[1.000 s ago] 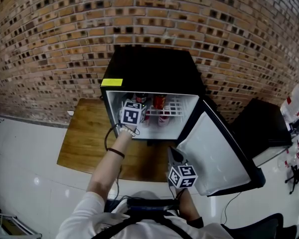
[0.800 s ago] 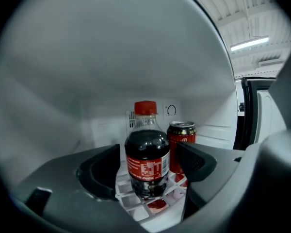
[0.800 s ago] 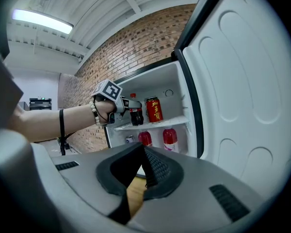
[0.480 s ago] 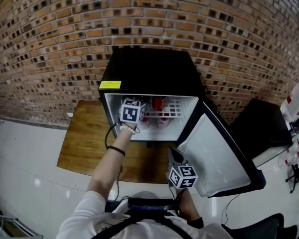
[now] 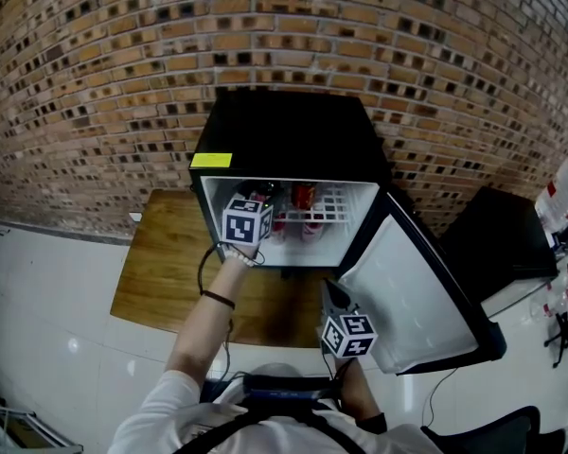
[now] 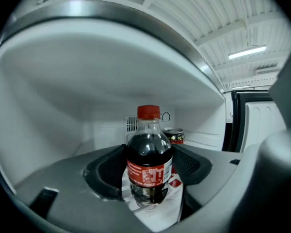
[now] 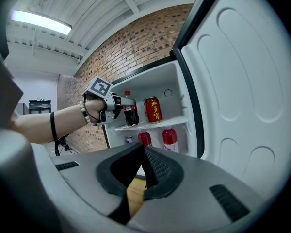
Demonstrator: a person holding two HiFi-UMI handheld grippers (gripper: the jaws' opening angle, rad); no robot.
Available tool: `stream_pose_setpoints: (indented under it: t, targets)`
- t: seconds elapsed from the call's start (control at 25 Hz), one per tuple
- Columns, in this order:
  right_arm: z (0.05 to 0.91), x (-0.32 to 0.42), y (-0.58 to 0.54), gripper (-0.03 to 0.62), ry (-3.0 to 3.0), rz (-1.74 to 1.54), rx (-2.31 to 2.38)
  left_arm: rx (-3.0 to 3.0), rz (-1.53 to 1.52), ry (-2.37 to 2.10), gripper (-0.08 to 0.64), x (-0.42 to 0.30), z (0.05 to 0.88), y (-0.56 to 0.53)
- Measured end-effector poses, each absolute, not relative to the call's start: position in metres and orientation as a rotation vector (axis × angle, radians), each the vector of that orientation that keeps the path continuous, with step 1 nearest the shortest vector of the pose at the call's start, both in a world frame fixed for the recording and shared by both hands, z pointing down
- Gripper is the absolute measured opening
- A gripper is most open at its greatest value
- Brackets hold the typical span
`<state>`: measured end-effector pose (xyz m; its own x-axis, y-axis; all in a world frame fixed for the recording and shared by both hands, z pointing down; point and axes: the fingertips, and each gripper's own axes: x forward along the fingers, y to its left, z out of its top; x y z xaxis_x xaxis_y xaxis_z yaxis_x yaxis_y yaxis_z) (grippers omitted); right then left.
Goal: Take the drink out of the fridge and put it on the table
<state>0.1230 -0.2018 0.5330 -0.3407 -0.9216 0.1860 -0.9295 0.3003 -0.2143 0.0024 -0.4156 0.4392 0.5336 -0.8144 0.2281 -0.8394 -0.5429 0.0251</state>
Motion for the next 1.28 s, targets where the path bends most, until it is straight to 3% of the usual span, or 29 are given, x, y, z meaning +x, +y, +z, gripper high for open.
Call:
stream_pose_setpoints:
  t: [0.52,1.28]
  targets:
    - [0.533,0.107,-0.205,0.014,-2.543,0.449,1.735,2.700,0.247,-1.382,0.293,-0.007,0.469,-0.315]
    - [0.543,0.111,-0.213,0.014,-2.518,0.466,1.734,2.640,0.367,-1.276,0.293,-0.005,0.665,-0.264]
